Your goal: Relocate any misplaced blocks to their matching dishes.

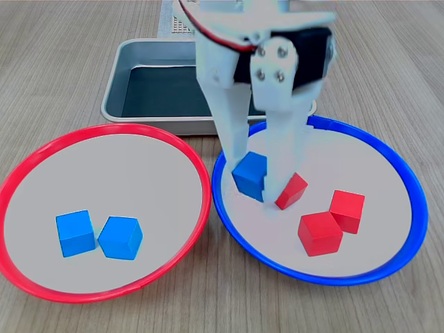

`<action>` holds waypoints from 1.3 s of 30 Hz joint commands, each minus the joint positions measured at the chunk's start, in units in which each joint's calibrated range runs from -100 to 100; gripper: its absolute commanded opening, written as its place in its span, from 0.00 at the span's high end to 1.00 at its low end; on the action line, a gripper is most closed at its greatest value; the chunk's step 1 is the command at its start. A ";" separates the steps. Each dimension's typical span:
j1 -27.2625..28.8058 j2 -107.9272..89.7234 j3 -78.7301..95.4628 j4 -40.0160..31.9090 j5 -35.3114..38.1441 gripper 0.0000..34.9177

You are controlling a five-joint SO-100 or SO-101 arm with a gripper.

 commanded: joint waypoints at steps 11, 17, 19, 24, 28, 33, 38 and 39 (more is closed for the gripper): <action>0.46 8.07 -8.69 -1.93 -1.32 0.65; 0.08 8.59 -11.60 0.38 -1.03 0.53; -0.01 7.90 -12.69 1.95 -0.98 0.52; -0.86 2.61 -11.60 6.98 -0.49 0.51; -3.12 -3.18 -4.59 9.87 0.05 0.52; -5.19 -4.46 -1.77 10.95 -0.34 0.54; -5.75 -4.55 -0.86 10.20 -0.44 0.53; -5.75 -4.29 -0.86 9.87 -0.34 0.53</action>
